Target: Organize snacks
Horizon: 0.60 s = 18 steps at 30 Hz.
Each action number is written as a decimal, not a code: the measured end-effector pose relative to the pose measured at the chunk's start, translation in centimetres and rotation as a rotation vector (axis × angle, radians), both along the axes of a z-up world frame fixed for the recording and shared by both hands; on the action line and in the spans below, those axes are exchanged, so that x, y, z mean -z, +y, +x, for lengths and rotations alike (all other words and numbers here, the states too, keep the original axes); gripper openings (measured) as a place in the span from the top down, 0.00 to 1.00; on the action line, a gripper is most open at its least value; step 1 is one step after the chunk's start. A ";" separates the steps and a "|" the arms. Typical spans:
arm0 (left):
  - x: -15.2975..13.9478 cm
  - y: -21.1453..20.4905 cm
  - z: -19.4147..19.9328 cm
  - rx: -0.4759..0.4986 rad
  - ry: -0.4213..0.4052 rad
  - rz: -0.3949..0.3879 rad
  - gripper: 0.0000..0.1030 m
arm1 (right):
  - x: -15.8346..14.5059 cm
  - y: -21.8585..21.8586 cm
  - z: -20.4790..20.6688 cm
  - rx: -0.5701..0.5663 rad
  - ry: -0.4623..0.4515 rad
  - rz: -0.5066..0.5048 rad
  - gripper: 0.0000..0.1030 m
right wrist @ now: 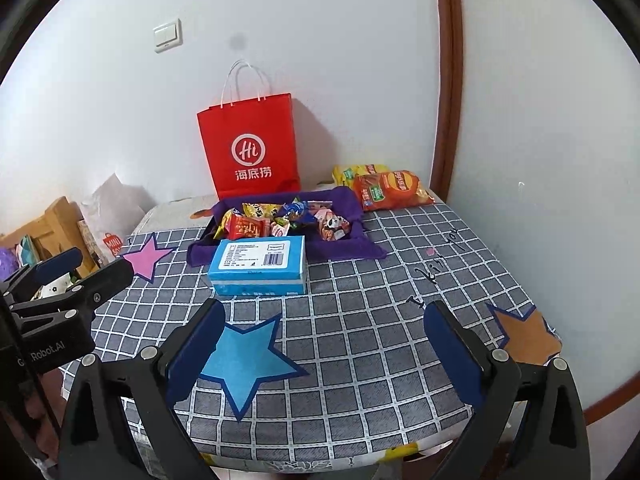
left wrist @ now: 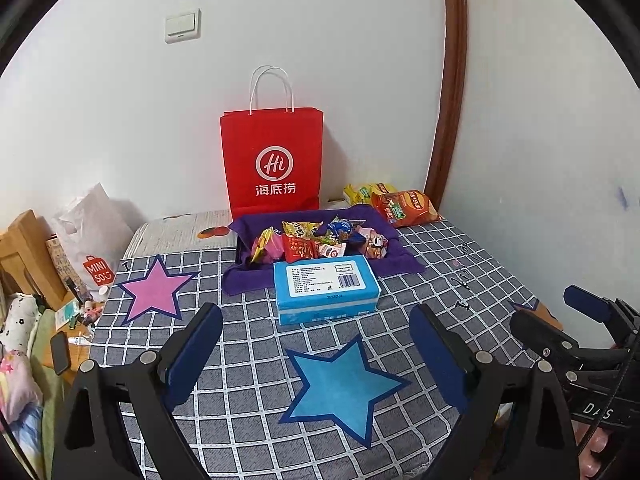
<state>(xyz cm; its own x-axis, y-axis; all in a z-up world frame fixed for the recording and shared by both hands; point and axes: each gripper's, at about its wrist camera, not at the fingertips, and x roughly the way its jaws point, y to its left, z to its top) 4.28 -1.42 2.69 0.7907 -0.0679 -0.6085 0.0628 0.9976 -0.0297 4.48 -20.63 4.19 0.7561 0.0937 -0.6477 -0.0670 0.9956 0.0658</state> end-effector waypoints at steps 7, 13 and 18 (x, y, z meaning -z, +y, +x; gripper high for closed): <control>0.1 -0.2 -0.1 0.007 0.002 -0.003 0.08 | -0.2 0.1 -0.3 0.001 -0.008 0.001 0.04; 0.2 -0.3 -0.2 0.010 0.006 -0.006 0.08 | -0.3 0.0 -0.5 0.001 -0.013 0.002 0.04; 0.3 -0.2 -0.2 0.012 0.010 -0.008 0.08 | -0.4 0.0 -0.8 0.001 -0.019 0.003 0.04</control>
<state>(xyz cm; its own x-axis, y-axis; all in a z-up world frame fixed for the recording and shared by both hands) 4.04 -1.66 2.34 0.7836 -0.0823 -0.6157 0.0742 0.9965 -0.0387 3.72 -20.60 4.60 0.7685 0.0948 -0.6328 -0.0675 0.9955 0.0671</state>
